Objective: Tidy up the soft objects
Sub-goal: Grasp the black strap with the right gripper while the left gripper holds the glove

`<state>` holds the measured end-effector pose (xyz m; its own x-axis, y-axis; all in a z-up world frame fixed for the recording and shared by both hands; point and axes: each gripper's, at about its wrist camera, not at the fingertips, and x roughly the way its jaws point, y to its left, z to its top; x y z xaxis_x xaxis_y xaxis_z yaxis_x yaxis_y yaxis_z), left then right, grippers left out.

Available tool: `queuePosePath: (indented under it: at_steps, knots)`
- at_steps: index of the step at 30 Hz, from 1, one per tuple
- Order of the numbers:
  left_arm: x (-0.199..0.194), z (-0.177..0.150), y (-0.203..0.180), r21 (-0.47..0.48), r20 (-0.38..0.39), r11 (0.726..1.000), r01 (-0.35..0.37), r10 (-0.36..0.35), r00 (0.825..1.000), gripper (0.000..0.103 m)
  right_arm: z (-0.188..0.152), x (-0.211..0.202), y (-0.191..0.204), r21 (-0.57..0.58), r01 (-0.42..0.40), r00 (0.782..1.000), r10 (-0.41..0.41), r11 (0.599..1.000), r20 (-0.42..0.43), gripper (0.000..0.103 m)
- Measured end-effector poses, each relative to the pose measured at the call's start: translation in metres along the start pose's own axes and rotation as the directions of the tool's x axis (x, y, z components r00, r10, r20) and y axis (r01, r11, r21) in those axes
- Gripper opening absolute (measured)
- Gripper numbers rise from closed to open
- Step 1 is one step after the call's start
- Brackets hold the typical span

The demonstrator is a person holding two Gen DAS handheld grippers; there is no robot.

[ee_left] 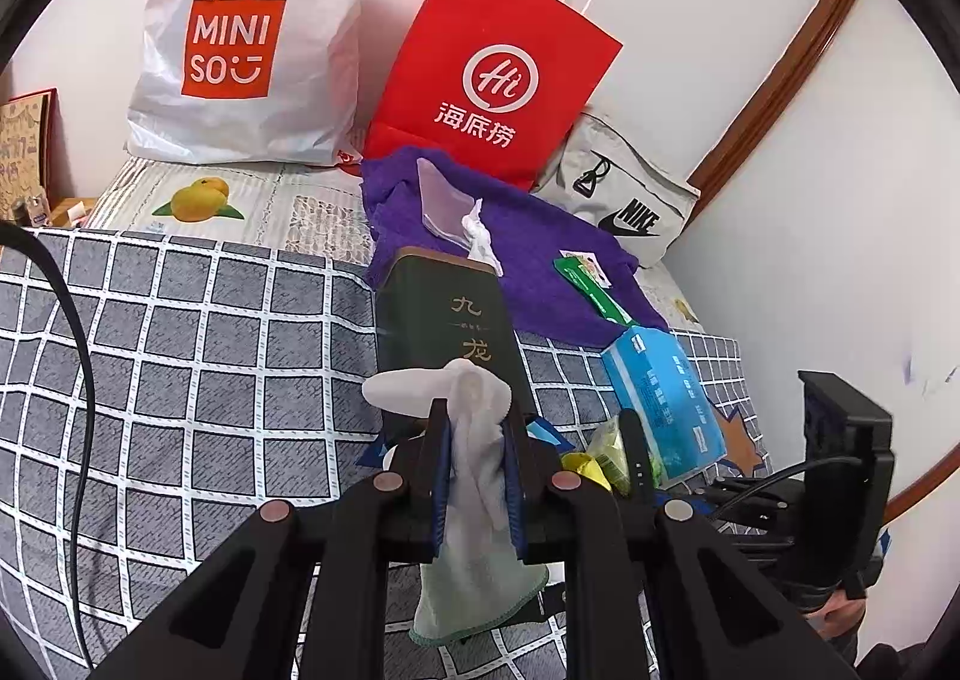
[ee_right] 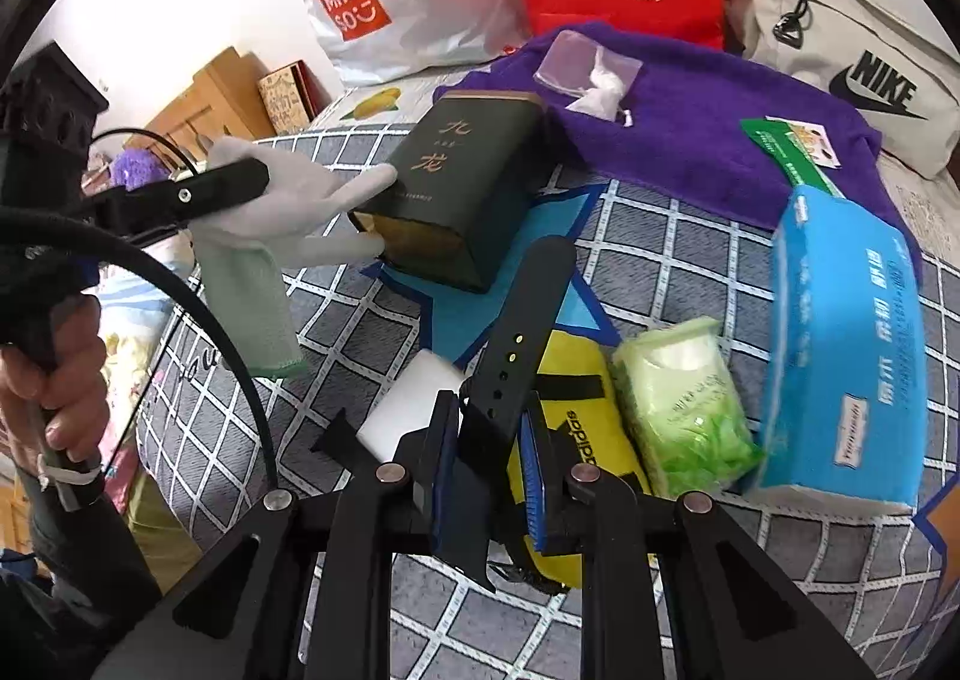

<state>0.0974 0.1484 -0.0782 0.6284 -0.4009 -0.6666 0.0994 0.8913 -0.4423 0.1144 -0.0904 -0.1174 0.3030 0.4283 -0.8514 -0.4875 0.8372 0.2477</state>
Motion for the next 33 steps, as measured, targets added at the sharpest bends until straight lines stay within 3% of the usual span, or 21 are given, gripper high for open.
queuePosePath:
  at_steps: [5,9,12,14,15,16,20,22,23,25,27,33]
  knots:
    - [0.003,-0.002,0.0,-0.001,-0.008,1.0,0.007,-0.007,1.0,0.015,-0.004,-0.015,-0.001,0.021,-0.081,0.996,0.081,0.996,0.027,0.011]
    - [0.006,-0.003,-0.002,0.003,-0.015,1.0,0.007,-0.007,1.0,0.015,-0.006,-0.011,0.004,-0.007,-0.087,0.996,0.087,0.996,0.022,0.008]
    - [0.006,-0.004,-0.003,0.012,-0.021,1.0,0.011,-0.011,1.0,0.015,-0.008,-0.008,0.004,-0.003,-0.047,0.999,0.048,0.999,0.01,0.013]
    - [0.007,-0.005,-0.003,0.012,-0.024,1.0,0.012,-0.012,1.0,0.015,-0.011,-0.01,0.007,-0.015,-0.015,1.0,0.015,1.0,0.017,0.03]
    - [0.008,-0.005,-0.003,0.011,-0.026,1.0,0.013,-0.013,1.0,0.015,-0.012,-0.011,0.01,-0.026,-0.001,1.0,0.001,1.0,0.021,0.045]
    - [0.009,-0.005,-0.003,0.01,-0.029,1.0,0.014,-0.014,0.999,0.015,-0.013,-0.012,0.014,-0.042,0.018,0.999,-0.016,0.999,0.035,0.051]
    - [0.011,-0.006,-0.005,0.013,-0.035,1.0,0.019,-0.018,0.999,0.015,-0.015,-0.001,0.022,-0.059,0.034,0.999,-0.032,0.998,0.03,0.051]
    - [0.011,-0.007,-0.005,0.014,-0.038,1.0,0.02,-0.02,0.999,0.015,-0.015,0.012,0.027,-0.085,0.088,0.996,-0.087,0.993,0.019,0.051]
    - [0.011,-0.007,-0.004,0.012,-0.04,1.0,0.021,-0.021,0.999,0.015,-0.015,0.017,0.029,-0.094,0.118,0.993,-0.117,0.989,0.018,0.051]
    - [0.011,-0.007,-0.003,0.01,-0.04,1.0,0.021,-0.021,0.999,0.015,-0.015,0.025,0.031,-0.113,0.176,0.984,-0.173,0.978,0.039,0.029]
    - [0.01,-0.008,-0.002,0.01,-0.039,1.0,0.02,-0.02,0.999,0.015,-0.014,0.025,0.032,-0.133,0.222,0.975,-0.215,0.966,0.065,0.018]
    - [0.012,-0.007,-0.001,0.005,-0.04,1.0,0.022,-0.022,0.999,0.015,-0.012,-0.005,0.016,-0.06,0.065,0.994,-0.06,0.996,0.09,0.015]
